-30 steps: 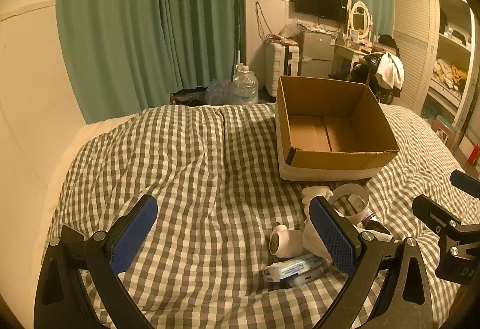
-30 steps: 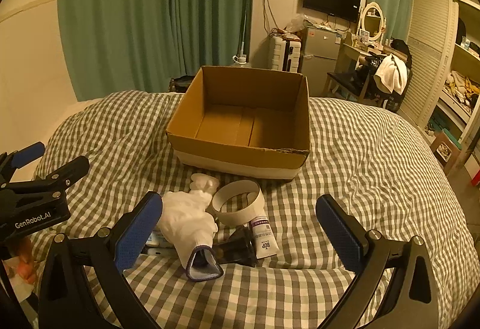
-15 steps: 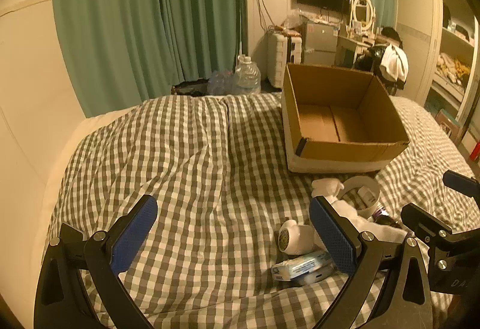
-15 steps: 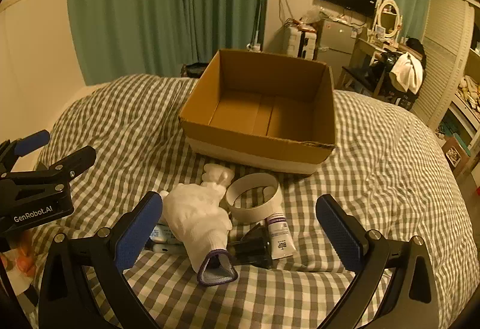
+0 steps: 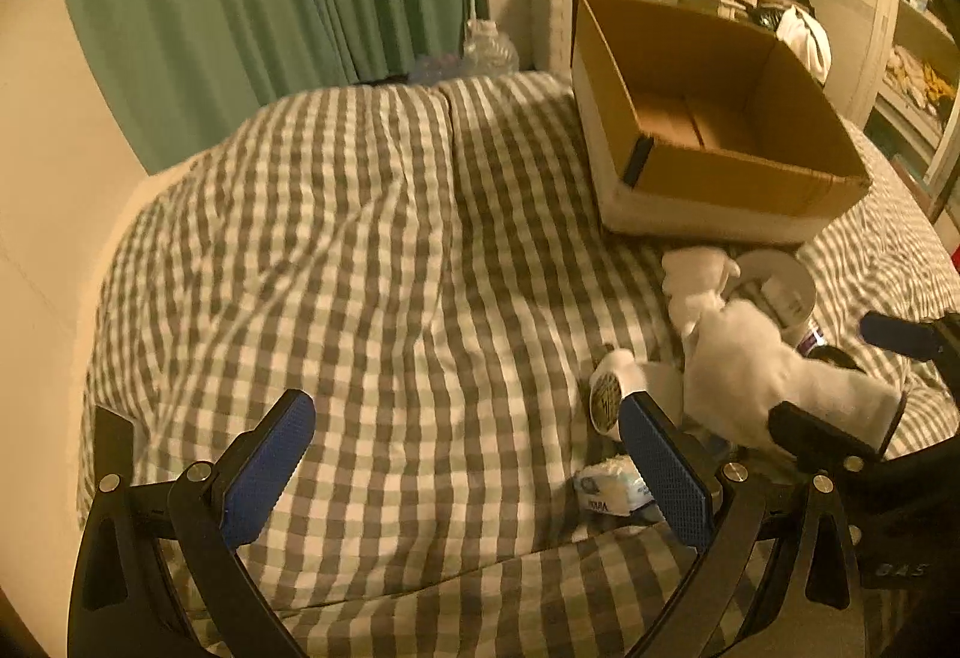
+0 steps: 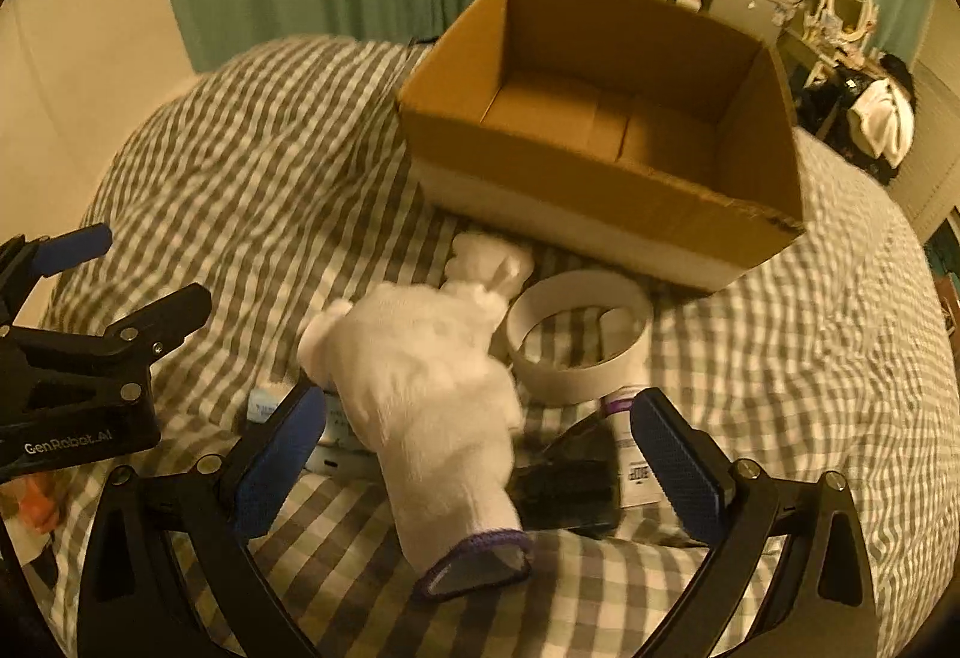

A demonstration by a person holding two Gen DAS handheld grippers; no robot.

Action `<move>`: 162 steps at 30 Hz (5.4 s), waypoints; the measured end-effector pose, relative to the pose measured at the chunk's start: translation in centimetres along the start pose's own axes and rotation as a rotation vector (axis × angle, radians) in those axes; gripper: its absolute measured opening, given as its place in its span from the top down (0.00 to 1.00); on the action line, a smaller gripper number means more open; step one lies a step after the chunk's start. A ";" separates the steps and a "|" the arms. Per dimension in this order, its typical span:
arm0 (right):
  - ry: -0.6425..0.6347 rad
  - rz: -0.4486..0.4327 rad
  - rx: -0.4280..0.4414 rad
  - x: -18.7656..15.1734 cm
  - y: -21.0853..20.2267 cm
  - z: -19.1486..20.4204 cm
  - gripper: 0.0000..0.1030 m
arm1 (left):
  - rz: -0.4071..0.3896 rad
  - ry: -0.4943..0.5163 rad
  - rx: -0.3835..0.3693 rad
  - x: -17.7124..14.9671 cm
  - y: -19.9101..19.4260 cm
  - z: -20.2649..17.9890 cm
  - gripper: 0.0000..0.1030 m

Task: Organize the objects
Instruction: 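Lower the right tool onto the white knit glove and close on it, then lower the left tool over the white plastic bottle while the right tool holds the glove, then close the left tool on the white plastic bottle and lift it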

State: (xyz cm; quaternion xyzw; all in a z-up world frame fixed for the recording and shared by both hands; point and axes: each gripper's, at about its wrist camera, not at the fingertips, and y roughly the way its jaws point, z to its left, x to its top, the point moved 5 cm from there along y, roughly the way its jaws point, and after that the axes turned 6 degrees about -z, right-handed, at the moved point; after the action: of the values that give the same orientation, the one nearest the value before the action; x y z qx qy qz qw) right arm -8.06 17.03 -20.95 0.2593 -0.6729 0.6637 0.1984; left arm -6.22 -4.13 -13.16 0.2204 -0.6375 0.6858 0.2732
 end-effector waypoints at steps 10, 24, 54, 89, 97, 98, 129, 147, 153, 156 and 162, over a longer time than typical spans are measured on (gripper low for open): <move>0.035 0.072 0.093 -0.9 2.5 -0.1 0.59 | 0.064 0.031 -0.040 -1.0 1.5 -1.0 0.00; 0.170 -0.139 -0.029 0.5 -2.5 -4.4 0.61 | 0.119 0.094 -0.103 -0.2 4.6 -5.7 0.00; 0.193 -0.193 -0.044 -0.1 -4.7 -4.8 0.61 | 0.087 0.096 -0.318 0.0 3.9 -5.6 0.97; 0.282 -0.201 -0.067 -1.2 -4.5 -8.6 0.60 | 0.175 0.299 -0.302 -1.6 8.4 -11.5 0.28; 0.272 -0.198 -0.085 -1.3 -4.8 -8.4 0.60 | 0.088 0.334 -0.305 -1.1 6.4 -10.8 0.51; 0.271 -0.198 -0.083 -1.3 -4.9 -8.3 0.60 | 0.087 0.329 -0.306 -1.0 6.2 -10.4 0.52; 0.313 -0.174 -0.062 -2.1 -4.4 -9.3 0.60 | 0.119 0.547 -0.293 -2.2 8.6 -13.0 0.27; 0.280 -0.188 -0.082 -1.3 -6.0 -7.8 0.60 | 0.089 0.491 -0.300 -2.6 4.4 -8.4 0.78; 0.266 -0.215 -0.075 -0.7 -7.3 -7.0 0.60 | 0.084 0.471 -0.288 -2.4 3.2 -6.8 0.80; 0.261 -0.221 -0.074 -0.7 -7.9 -6.7 0.60 | 0.081 0.456 -0.283 -0.8 2.1 -7.4 0.81; 0.256 -0.248 -0.082 -0.4 -9.5 -6.4 0.60 | 0.034 0.456 -0.280 0.8 0.4 -7.7 1.00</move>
State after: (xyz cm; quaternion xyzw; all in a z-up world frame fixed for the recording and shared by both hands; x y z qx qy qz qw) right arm -2.43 23.59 -13.40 0.2453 -0.6315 0.6337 0.3733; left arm -6.68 3.59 -13.64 0.0095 -0.6518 0.6273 0.4262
